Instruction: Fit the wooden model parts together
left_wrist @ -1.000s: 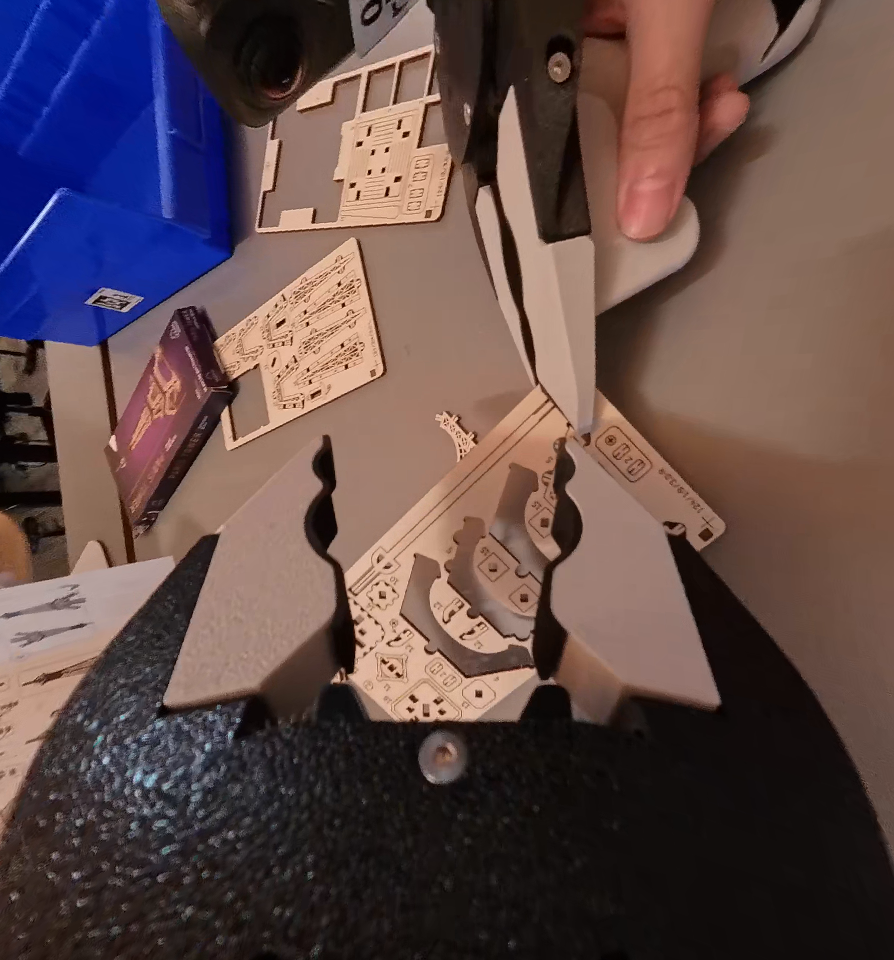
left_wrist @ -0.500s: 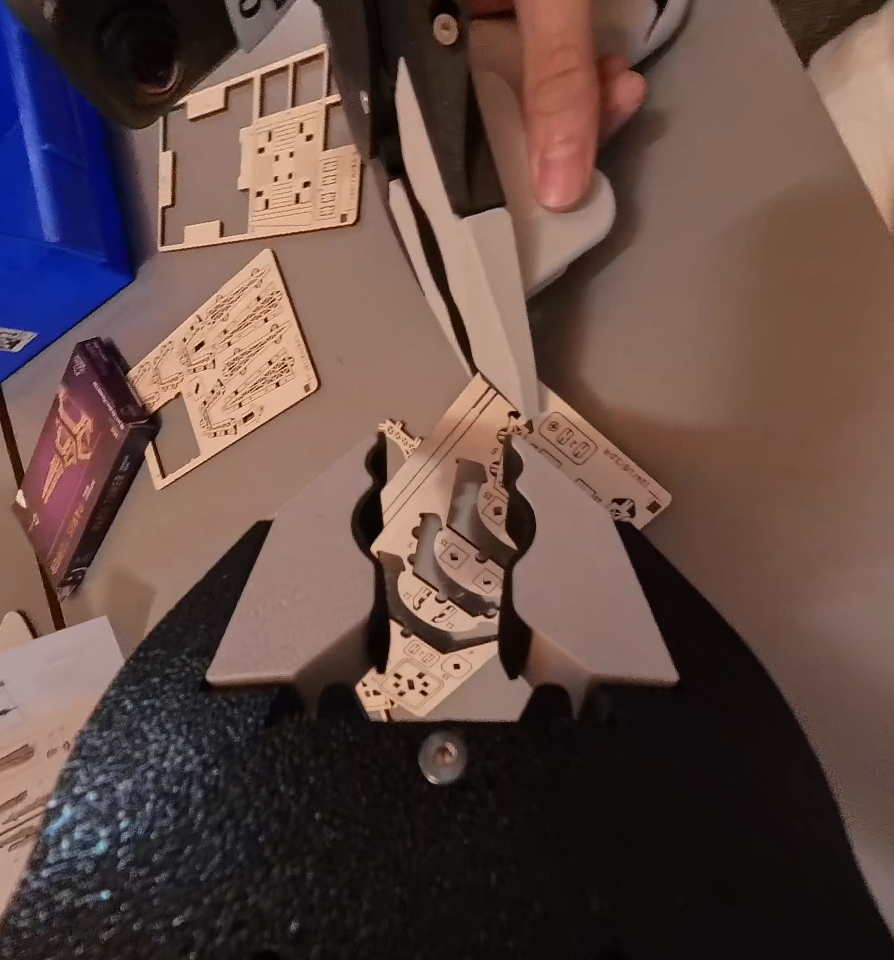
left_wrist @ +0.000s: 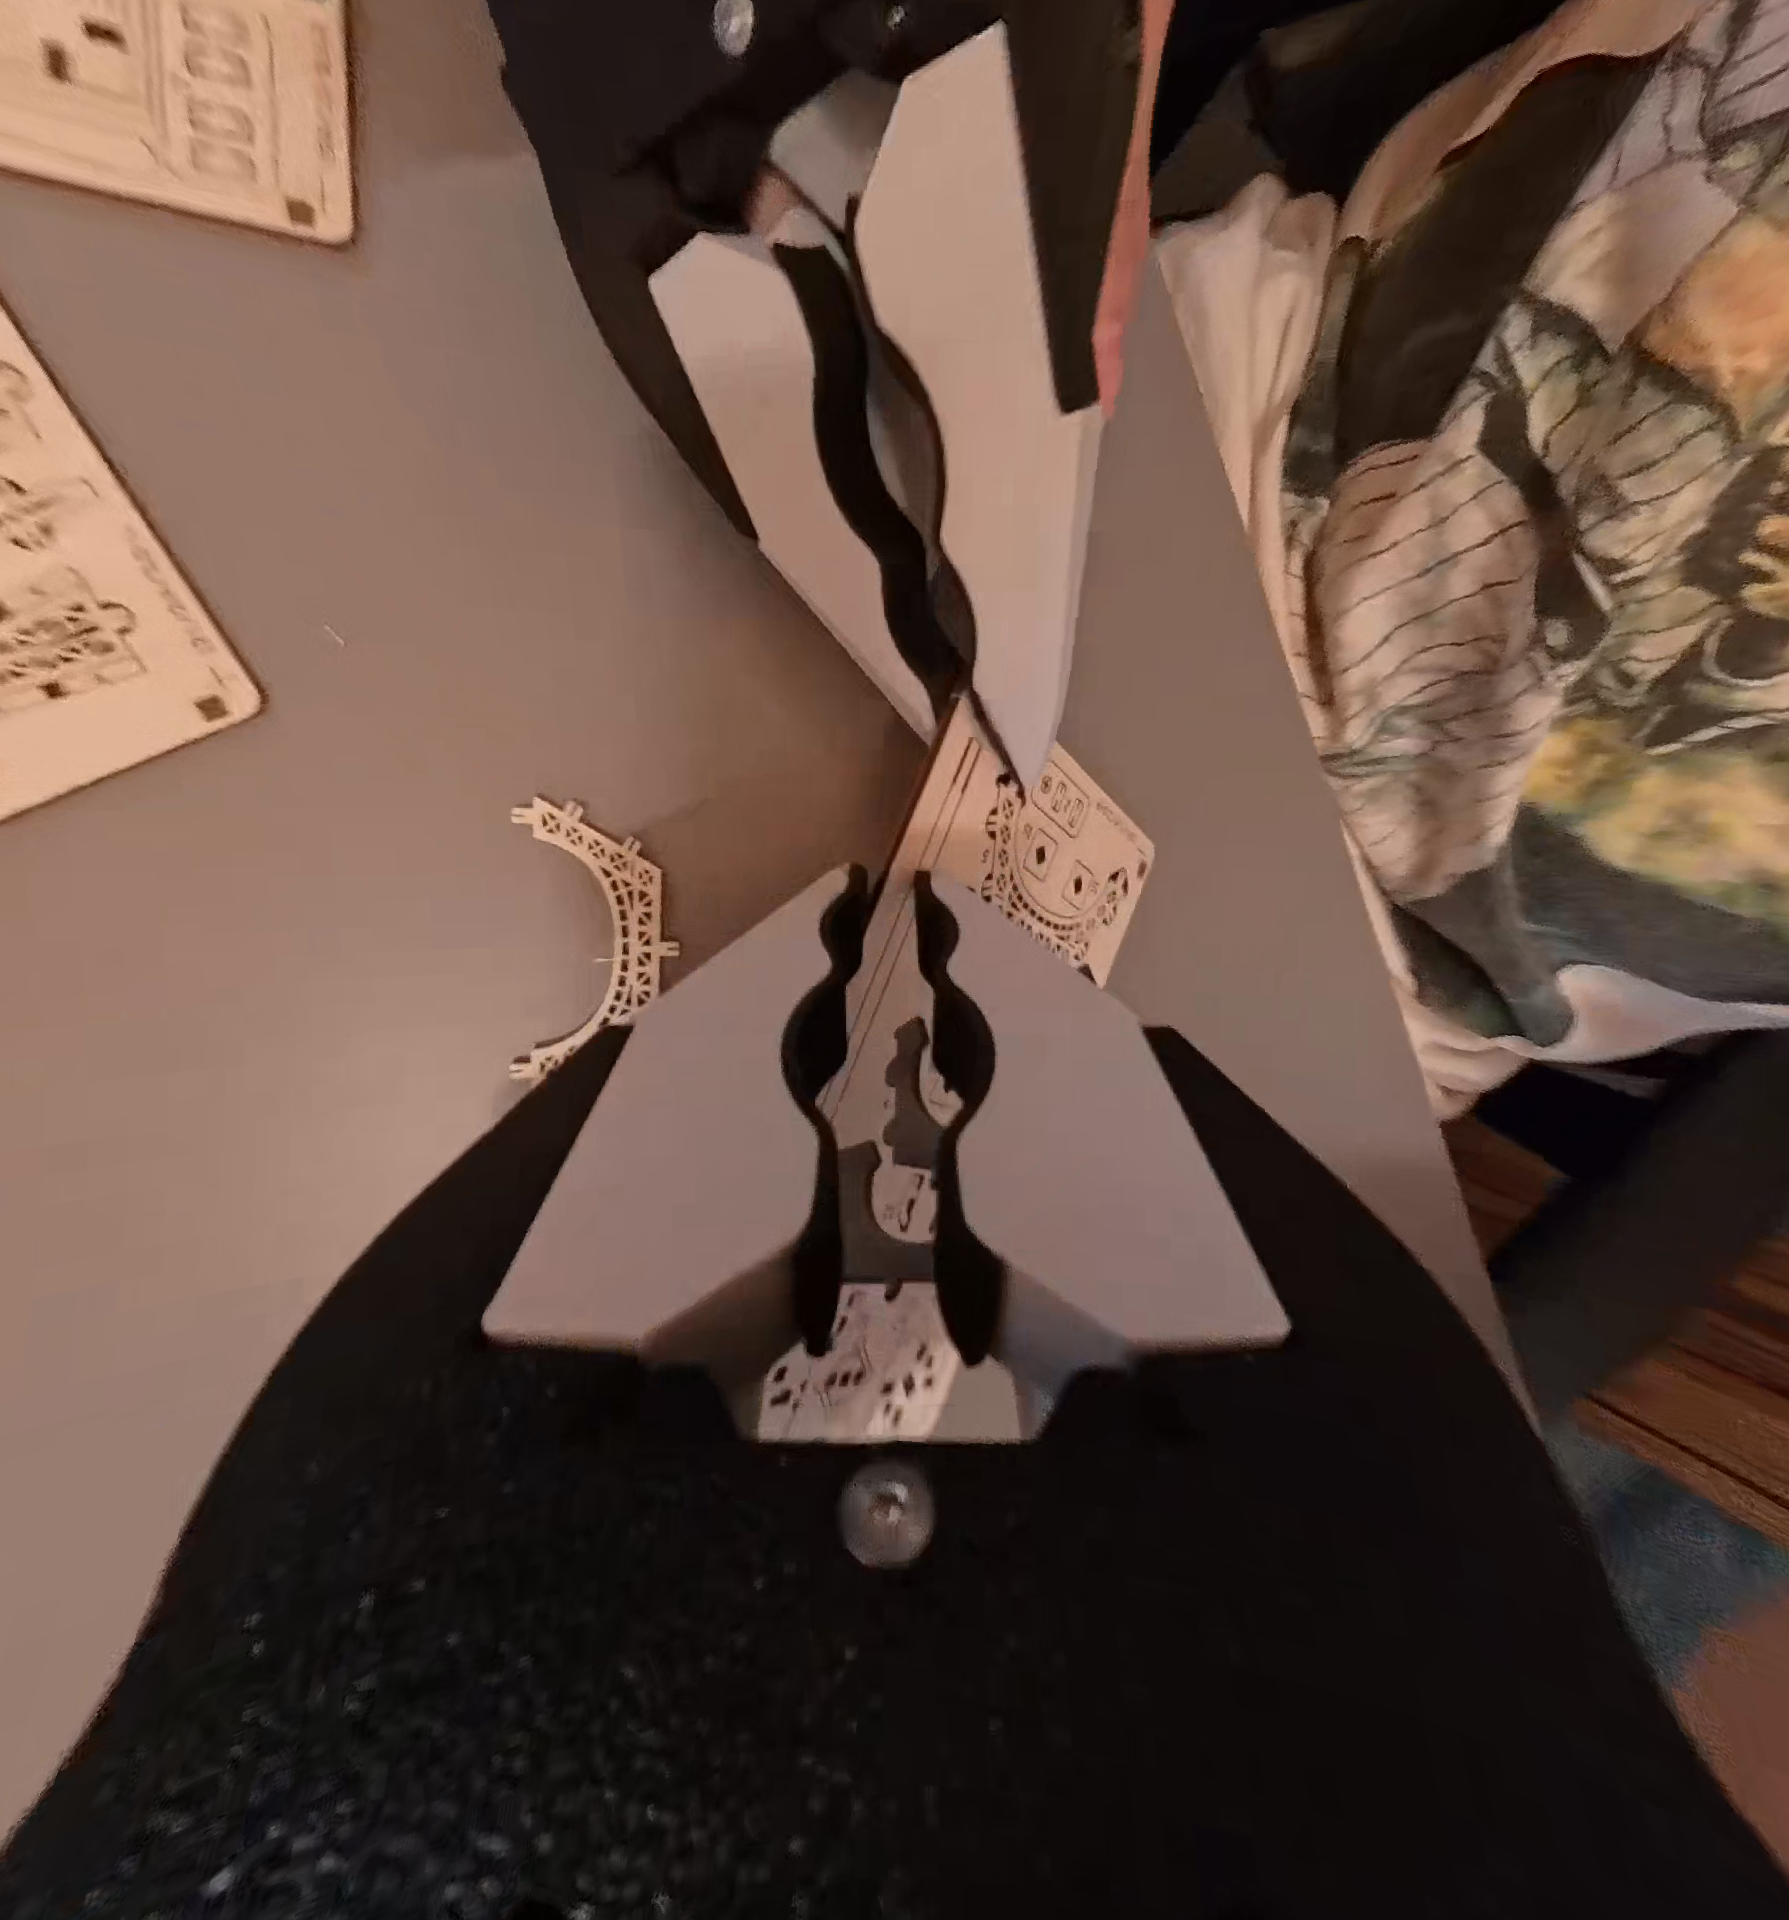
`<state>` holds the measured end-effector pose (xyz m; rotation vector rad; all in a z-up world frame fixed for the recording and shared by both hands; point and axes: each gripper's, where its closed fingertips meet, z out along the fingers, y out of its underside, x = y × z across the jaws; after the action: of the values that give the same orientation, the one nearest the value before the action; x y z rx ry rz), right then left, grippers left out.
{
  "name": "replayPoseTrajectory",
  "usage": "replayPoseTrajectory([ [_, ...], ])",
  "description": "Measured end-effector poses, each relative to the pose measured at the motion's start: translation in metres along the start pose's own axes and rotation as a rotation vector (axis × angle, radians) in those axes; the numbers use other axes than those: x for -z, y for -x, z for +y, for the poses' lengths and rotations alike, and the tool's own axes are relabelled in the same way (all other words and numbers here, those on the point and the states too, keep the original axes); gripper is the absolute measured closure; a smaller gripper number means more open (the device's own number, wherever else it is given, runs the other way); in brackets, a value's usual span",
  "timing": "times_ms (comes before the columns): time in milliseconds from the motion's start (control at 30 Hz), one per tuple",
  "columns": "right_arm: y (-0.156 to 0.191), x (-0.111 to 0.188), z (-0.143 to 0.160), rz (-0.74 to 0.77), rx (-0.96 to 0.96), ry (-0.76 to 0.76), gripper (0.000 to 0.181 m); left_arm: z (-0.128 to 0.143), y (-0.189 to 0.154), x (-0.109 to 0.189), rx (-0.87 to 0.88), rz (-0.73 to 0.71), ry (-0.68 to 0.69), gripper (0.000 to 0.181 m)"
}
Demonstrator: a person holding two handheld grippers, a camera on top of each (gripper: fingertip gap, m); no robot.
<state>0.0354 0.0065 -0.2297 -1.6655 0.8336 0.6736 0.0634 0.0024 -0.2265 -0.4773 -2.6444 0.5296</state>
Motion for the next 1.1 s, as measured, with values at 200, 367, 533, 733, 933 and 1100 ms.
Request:
replayPoseTrajectory([
  [200,0.002,-0.001,0.003,0.007,0.027,0.019,0.177,0.003,-0.005,-0.004,0.073,0.227,0.033,0.175],
  [367,0.001,0.003,-0.004,-0.004,-0.004,-0.04,0.178,0.007,-0.009,0.003,0.104,0.335,0.025,0.179],
  [533,-0.002,0.009,-0.011,0.009,-0.029,-0.106,0.179,0.007,-0.001,0.011,0.109,0.304,-0.042,0.18],
  [733,-0.011,0.007,-0.01,0.086,-0.024,-0.095,0.18,0.009,0.015,0.006,0.145,0.186,-0.03,0.163],
  [933,-0.019,0.011,-0.017,0.118,-0.058,-0.142,0.18,-0.002,0.018,0.023,0.135,-0.246,-0.157,0.138],
  [1100,-0.019,0.011,-0.017,0.114,-0.064,-0.139,0.179,0.009,0.022,0.021,0.03,-0.66,-0.152,0.11],
])
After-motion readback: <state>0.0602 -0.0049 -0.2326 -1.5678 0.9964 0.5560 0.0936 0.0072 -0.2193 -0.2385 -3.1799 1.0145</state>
